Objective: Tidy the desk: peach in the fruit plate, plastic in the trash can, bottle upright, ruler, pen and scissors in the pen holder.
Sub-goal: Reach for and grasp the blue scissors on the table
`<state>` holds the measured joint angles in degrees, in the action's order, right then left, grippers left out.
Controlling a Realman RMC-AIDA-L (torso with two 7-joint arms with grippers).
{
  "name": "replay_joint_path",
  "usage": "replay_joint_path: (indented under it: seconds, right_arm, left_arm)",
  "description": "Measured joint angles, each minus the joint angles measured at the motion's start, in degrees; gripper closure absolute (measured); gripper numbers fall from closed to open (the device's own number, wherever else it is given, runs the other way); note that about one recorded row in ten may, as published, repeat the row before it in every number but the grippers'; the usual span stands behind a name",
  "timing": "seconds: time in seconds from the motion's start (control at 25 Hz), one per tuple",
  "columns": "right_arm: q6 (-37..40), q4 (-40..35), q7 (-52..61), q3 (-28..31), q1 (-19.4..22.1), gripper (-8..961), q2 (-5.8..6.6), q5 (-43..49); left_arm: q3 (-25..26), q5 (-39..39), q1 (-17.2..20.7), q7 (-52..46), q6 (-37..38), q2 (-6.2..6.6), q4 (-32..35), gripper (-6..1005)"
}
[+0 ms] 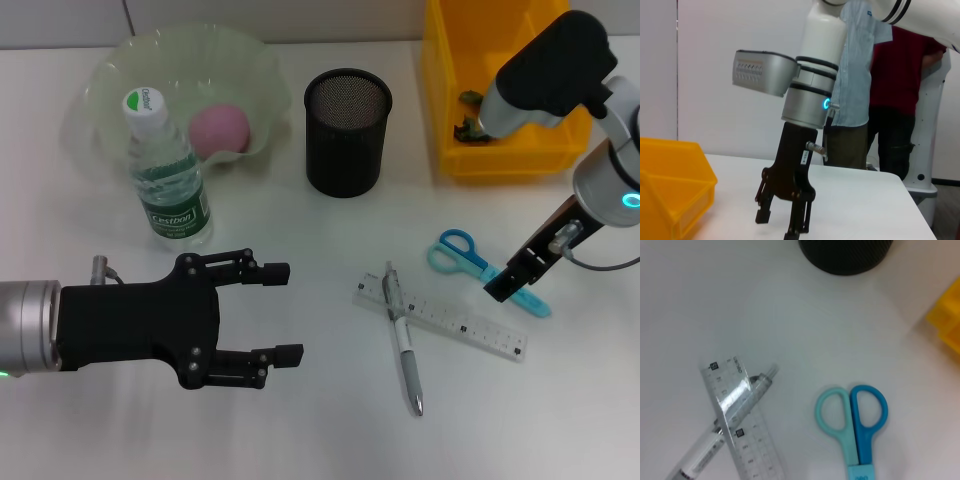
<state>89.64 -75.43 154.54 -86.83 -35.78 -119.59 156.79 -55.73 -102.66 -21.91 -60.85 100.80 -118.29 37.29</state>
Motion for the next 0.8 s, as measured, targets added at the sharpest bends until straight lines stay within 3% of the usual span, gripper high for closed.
replay_joint_path:
  seconds: [0.64,0.72,0.8]
  right_arm:
    - [-5.11,6.91,0.09,-1.82,-2.76,176,0.02,-1.03]
    - [-5.28,6.99,0.03,-1.94,-2.77,385,0.03,-1.02]
    - [-5.6,7.34,-0.04,-2.2,-2.86,409,0.04,-1.03]
  left_arm:
    - [-0.09,0.01,-0.02,0.04,-0.09,0.0,-0.12,193]
    - [-0.09,0.01,-0.02,0.04,-0.09,0.0,-0.12,193]
    - [-0.09,0.01,-0.02,0.04,-0.09,0.0,-0.12,193]
